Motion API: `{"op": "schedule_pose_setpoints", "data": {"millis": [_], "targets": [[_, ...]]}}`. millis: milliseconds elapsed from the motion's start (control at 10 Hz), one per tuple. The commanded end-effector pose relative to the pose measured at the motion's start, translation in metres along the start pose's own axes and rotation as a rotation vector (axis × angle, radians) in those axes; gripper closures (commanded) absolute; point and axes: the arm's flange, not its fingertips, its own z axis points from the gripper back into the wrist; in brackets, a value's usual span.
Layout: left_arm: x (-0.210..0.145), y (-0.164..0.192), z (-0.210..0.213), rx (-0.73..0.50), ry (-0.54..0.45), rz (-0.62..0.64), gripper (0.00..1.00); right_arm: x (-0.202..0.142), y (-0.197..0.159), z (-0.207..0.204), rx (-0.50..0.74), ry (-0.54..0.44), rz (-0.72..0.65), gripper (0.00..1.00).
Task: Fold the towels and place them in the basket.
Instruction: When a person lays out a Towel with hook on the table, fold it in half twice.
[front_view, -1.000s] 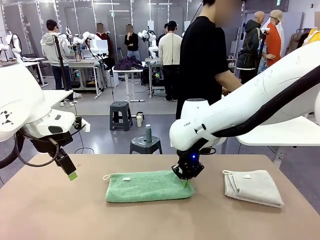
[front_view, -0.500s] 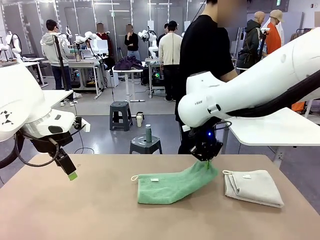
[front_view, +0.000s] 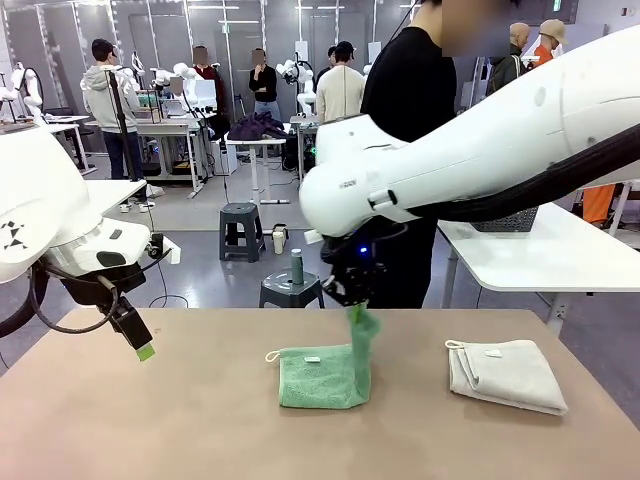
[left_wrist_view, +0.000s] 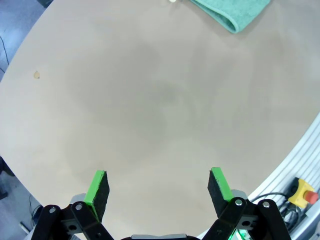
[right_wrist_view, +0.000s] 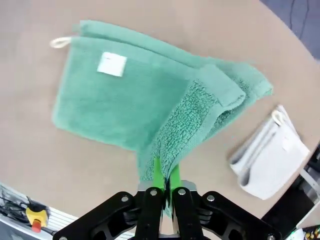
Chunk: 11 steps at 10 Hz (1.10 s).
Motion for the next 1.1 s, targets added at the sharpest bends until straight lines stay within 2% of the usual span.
{"op": "schedule_pose_setpoints", "data": {"millis": [0, 300, 600, 1000], "targets": [[0.002, 0.001, 0.001, 0.013, 0.006, 0.008, 0.0, 0.015, 0.022, -0.019, 0.039, 0.026, -0.002, 1.0], [0.002, 0.001, 0.001, 0.013, 0.006, 0.008, 0.0, 0.029, 0.046, -0.042, 0.08, 0.082, -0.041, 1.0], [0.002, 0.001, 0.001, 0.013, 0.006, 0.008, 0.0, 0.044, 0.076, -0.061, 0.094, 0.095, -0.046, 1.0], [0.002, 0.001, 0.001, 0.013, 0.006, 0.008, 0.0, 0.053, 0.091, -0.075, 0.092, 0.113, -0.056, 1.0]]}}
